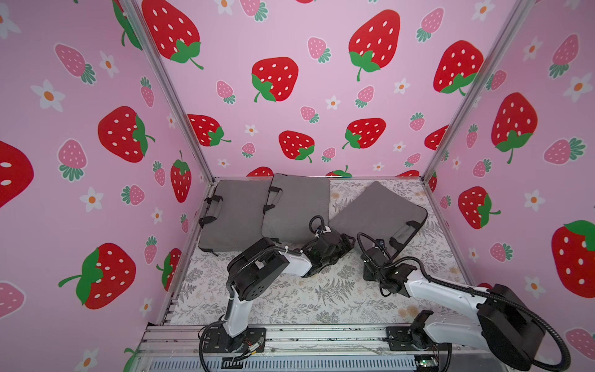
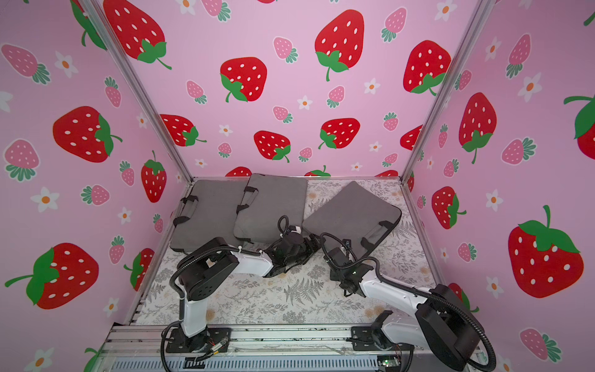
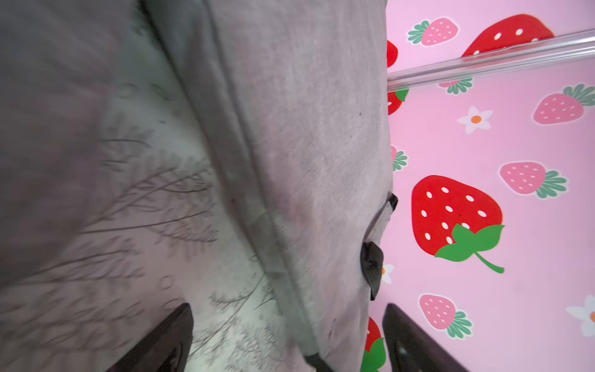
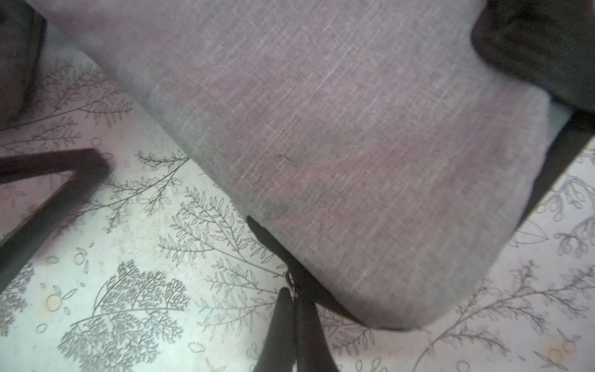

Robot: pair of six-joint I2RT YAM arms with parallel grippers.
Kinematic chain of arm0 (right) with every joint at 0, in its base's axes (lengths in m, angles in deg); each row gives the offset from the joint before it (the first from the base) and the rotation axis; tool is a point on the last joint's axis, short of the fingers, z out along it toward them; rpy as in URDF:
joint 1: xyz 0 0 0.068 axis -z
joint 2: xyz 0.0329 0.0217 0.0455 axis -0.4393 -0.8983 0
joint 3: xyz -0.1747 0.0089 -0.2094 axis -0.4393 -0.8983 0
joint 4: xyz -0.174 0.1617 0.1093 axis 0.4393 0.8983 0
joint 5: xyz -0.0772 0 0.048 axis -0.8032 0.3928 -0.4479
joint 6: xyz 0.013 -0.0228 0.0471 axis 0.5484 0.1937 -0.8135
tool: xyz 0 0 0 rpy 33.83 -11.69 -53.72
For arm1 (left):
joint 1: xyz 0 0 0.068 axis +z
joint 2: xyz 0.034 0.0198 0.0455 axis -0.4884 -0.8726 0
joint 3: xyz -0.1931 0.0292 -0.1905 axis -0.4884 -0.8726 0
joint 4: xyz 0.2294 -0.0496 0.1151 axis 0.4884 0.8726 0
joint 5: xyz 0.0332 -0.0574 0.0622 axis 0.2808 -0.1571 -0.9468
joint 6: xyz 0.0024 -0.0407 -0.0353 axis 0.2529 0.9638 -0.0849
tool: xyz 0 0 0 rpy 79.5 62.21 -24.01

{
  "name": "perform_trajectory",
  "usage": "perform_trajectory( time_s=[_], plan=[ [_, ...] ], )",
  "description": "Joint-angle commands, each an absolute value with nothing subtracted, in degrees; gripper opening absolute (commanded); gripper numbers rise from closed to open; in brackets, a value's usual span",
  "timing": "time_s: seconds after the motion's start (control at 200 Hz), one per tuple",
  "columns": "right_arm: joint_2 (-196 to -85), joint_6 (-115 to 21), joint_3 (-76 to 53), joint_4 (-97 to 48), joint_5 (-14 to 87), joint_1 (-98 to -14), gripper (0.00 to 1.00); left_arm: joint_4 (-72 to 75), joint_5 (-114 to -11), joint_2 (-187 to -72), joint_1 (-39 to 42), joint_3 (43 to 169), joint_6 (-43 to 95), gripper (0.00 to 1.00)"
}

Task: Put the mouse into the laptop bag
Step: Zip the zipper on the zippered laptop bag.

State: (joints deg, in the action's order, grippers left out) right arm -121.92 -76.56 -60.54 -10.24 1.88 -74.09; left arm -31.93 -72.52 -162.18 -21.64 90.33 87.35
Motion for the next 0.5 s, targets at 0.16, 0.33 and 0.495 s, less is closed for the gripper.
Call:
perform_trajectory(
  time_s=[0.16,0.33,0.495],
  plan=[
    [-122.2,-77.31,-60.76,-13.66,4.11,-77.05,0.0,-26.68,-71.79,-165.86,-21.72,97.77,85.71,0.31],
    [-123.16,-79.49,-60.64,-12.8,3.83,-77.3,0.0,-27.93,-64.98,-170.11,-19.86,102.59,86.38,0.0],
    [-121.22,-81.5,-63.3,-12.72,2.8,-77.48,0.0,-17.16,-61.15,-173.96,-15.88,113.48,81.14,0.0]
  ],
)
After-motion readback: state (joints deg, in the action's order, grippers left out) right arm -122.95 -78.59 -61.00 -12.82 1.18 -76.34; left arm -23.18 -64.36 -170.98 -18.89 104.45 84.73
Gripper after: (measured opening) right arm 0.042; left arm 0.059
